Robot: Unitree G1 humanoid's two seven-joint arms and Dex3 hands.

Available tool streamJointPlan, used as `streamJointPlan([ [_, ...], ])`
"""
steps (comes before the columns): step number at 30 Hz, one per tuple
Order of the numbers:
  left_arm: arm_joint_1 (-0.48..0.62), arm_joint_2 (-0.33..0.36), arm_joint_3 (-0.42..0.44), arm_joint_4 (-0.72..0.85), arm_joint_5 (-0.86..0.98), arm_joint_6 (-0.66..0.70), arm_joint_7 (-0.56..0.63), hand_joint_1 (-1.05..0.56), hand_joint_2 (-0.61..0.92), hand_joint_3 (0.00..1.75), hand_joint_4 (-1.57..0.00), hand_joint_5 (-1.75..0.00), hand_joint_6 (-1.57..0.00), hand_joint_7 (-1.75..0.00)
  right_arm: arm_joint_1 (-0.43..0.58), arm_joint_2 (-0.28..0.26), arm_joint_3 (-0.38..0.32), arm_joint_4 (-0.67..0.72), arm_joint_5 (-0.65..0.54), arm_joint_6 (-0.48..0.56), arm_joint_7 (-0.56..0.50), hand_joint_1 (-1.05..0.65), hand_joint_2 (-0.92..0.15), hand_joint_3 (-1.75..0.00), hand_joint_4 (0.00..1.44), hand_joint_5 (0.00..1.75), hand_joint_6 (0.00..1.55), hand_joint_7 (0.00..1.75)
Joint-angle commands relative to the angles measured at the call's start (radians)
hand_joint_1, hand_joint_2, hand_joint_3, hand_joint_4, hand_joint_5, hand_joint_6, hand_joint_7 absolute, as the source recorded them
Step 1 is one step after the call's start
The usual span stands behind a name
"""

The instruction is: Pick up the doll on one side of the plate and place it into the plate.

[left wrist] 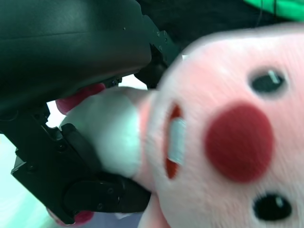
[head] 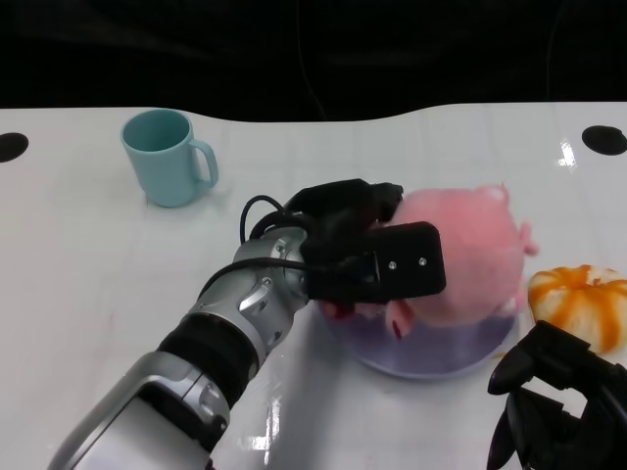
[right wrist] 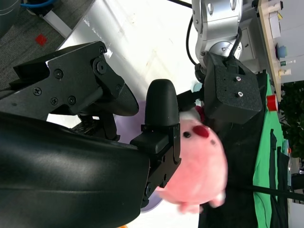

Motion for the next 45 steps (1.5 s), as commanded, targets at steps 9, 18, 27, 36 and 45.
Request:
streamJointPlan([
  [9,0.001,0.07,-0.096,-0.132,0.102,0.005,-0.05,-1.01,0.92,0.41,-0.01,-0.03,-0.02,0.0,-0.001,-0.008,-0.013,-0.006,0.01,0.007,-0.002,-0.14,-0.69,-1.19,0.66,1.75,0.45,1.73],
  [18,0.054,0.132,-0.097,-0.255,0.104,-0.018,-0.061,-1.05,0.92,0.58,0.0,0.0,0.0,0.0,0.0,-0.013,-0.014,0.003,0.006,-0.006,0.007,-0.13,-0.68,-1.21,0.66,1.75,0.46,1.73],
  [27,0.174,0.251,-0.039,-0.529,0.072,-0.011,-0.147,-1.05,0.92,0.51,0.0,0.0,0.0,0.0,0.008,-0.013,-0.024,-0.009,0.013,-0.002,0.01,-0.12,-0.68,-1.22,0.66,1.75,0.46,1.73],
  [36,0.319,0.357,0.061,-0.773,-0.015,-0.022,-0.237,-1.04,0.92,0.46,0.0,0.0,0.0,0.0,0.004,-0.022,-0.029,-0.01,0.004,0.002,0.01,-0.13,-0.67,-1.22,0.67,1.75,0.48,1.72],
  [45,0.482,0.438,0.158,-0.941,-0.081,-0.062,-0.245,-0.95,0.92,0.39,-0.1,-0.06,-0.1,-0.05,0.002,-0.02,-0.025,-0.013,0.008,0.006,0.009,-0.12,-0.67,-1.23,0.67,1.75,0.48,1.71],
])
